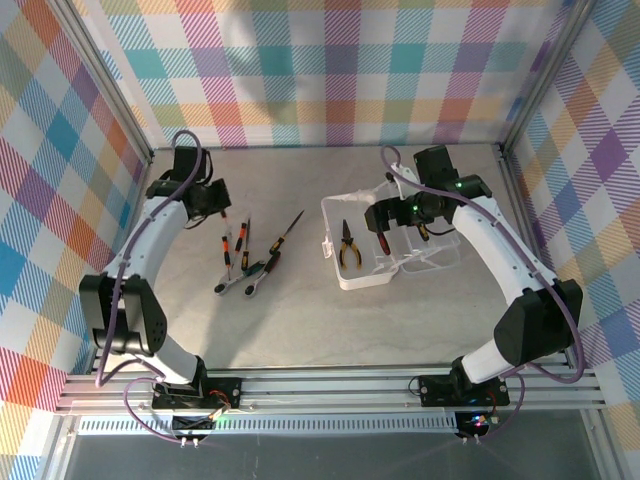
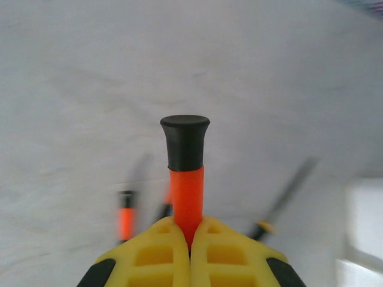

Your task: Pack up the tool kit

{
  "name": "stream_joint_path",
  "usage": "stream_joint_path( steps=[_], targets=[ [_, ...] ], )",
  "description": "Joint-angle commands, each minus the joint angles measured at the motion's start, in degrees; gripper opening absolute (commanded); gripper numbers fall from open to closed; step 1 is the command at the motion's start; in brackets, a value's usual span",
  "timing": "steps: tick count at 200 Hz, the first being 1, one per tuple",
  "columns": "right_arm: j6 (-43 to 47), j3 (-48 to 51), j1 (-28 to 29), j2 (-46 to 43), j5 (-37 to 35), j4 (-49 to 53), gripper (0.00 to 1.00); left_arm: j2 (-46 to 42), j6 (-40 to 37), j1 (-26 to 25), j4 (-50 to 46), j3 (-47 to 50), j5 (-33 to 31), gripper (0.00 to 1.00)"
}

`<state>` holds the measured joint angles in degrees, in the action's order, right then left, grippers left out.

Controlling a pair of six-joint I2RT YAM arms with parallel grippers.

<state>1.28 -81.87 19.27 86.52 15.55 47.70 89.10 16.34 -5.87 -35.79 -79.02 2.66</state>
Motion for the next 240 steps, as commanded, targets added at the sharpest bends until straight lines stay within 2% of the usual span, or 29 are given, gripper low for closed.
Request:
stream_joint_path(
  steps=[1, 14, 40, 89, 136, 194, 240],
  targets=[
    [-0.7, -1.7, 1.5, -1.5, 8.2, -4.4, 0.99, -0.9, 3.6, -4.4, 4.3, -0.8, 15.3, 0.00],
    [-1.6, -1.8, 2.6, -1.2, 11.0, -6.7, 1.00, -0.7, 5.4, -7.8, 7.1, -1.3, 18.5, 0.00],
    [-3.3, -1.9, 4.9, -0.6, 14.6, -11.5, 0.93, 1.7, 8.7, -13.4, 12.7, -2.7, 24.7, 0.00],
    [-5.9, -2.2, 8.2, 2.3, 16.4, -15.6, 0.75, 7.0, 19.6, -18.1, 32.9, -0.3, 37.6, 0.00],
    [-8.1, -1.5, 9.0, 3.8, 14.4, -18.3, 0.70, 8.5, 23.5, -19.9, 39.7, 0.9, 40.3, 0.00],
    [-10.5, -2.3, 9.2, 6.2, 13.4, -20.2, 0.56, 9.5, 26.9, -21.1, 45.7, 3.1, 42.8, 0.00],
    [-11.4, -2.4, 9.2, 6.4, 12.0, -21.1, 0.34, 9.7, 27.8, -21.8, 48.2, 3.9, 45.1, 0.00]
  ],
)
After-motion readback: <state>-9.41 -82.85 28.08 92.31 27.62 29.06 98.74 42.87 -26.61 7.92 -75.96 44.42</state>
